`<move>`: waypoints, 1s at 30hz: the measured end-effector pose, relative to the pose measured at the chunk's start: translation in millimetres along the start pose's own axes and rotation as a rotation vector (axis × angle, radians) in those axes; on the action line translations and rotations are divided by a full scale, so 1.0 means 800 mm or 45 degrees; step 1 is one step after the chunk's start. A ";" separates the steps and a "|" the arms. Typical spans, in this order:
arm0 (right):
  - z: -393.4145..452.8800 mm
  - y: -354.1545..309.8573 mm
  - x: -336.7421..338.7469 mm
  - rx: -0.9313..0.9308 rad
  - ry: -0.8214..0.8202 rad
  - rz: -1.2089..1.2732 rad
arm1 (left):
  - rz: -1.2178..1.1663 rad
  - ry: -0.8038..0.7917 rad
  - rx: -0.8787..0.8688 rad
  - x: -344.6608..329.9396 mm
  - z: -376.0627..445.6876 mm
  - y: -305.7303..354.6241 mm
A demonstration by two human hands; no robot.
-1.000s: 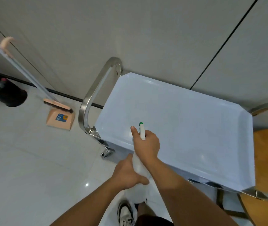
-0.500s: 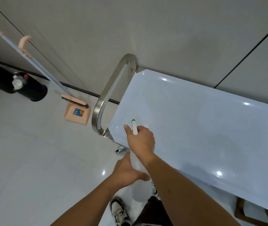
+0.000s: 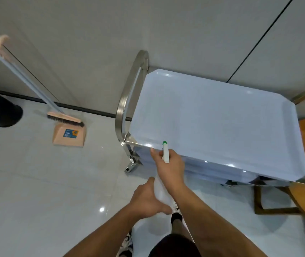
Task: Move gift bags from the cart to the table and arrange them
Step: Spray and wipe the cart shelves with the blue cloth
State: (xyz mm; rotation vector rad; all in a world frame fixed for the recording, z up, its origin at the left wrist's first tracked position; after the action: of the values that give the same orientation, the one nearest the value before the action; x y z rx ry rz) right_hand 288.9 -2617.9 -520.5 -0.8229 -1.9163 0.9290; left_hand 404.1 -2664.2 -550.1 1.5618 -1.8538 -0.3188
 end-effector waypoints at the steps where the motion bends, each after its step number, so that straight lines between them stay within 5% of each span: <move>1: -0.013 0.006 -0.001 0.013 0.023 0.032 | 0.030 -0.027 -0.026 -0.001 -0.004 -0.009; 9: -0.045 0.080 -0.040 0.015 0.110 0.122 | 0.104 -0.071 0.006 -0.040 0.003 -0.089; 20: 0.093 0.242 -0.125 0.185 0.110 0.064 | -0.059 0.114 0.005 -0.100 0.210 -0.199; 30: 0.167 0.288 -0.144 0.120 0.107 -0.164 | -0.074 0.083 -0.057 -0.123 0.306 -0.221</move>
State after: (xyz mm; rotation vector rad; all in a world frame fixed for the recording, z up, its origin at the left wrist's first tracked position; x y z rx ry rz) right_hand 266.5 -2632.0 -809.0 -0.6650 -1.8164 0.8850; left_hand 389.8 -2673.2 -867.5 1.5794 -1.7422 -0.3298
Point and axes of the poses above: each hand's wrist, its own z-axis towards the middle knuckle, its own x-axis out of the back of the hand, y = z × x, the point moved 2 cm from there along z, towards the middle knuckle, and after that the axes turned 3 degrees about x, right-handed, at the moved point
